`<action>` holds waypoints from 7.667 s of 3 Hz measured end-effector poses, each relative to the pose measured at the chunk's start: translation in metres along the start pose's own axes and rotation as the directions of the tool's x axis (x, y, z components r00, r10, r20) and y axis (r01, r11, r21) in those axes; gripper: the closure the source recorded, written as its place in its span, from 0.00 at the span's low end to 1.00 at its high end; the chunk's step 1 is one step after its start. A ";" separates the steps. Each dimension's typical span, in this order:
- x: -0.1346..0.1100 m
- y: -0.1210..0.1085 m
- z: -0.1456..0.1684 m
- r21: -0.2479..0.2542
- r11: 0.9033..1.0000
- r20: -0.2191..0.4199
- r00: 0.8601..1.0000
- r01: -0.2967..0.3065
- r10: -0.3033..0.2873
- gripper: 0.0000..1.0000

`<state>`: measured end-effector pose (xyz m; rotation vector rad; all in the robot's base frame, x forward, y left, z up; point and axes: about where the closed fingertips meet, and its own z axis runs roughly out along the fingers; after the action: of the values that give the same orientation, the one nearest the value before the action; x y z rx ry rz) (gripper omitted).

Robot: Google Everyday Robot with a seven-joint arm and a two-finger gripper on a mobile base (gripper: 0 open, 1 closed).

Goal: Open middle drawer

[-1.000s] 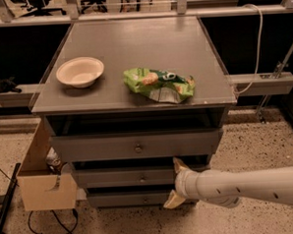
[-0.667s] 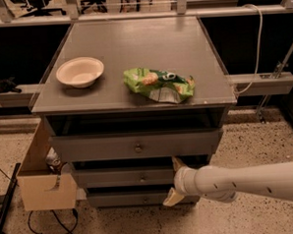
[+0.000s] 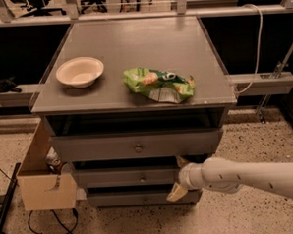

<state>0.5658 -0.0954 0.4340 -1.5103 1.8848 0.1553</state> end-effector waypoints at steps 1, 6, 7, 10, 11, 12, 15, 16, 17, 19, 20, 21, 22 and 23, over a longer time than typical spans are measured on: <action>0.004 -0.010 0.001 0.005 1.000 0.018 1.000 -0.013 0.013 0.00; -0.025 -0.012 0.039 0.060 0.998 0.064 0.998 0.012 -0.016 0.00; -0.010 -0.025 0.045 0.098 0.995 0.031 1.000 0.000 -0.003 0.00; -0.009 -0.026 0.045 0.100 0.995 0.029 1.000 0.000 -0.003 0.65; -0.009 -0.026 0.045 0.100 0.995 0.029 1.000 0.000 -0.003 0.89; -0.009 -0.026 0.045 0.100 0.995 0.029 1.000 0.000 -0.003 1.00; 0.000 -0.004 0.031 0.086 0.996 0.031 1.000 -0.007 0.004 1.00; 0.000 -0.004 0.031 0.086 0.996 0.031 1.000 -0.007 0.004 0.74; 0.000 -0.004 0.031 0.086 0.996 0.031 1.000 -0.007 0.004 0.50; 0.000 -0.004 0.031 0.086 0.996 0.031 1.000 -0.007 0.004 0.04; 0.000 -0.004 0.031 0.086 0.996 0.031 1.000 -0.007 0.004 1.00; 0.000 -0.004 0.031 0.086 0.996 0.031 1.000 -0.007 0.004 1.00; 0.005 0.009 0.023 0.074 0.997 0.036 0.999 -0.007 0.004 1.00; 0.006 0.012 0.019 0.072 0.997 0.036 0.999 -0.008 0.006 1.00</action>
Offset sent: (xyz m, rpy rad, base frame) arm 0.0106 -0.0184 -0.0110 0.0561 0.0010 -0.0361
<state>0.5631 -0.0866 0.4121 -1.4438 1.8479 0.1160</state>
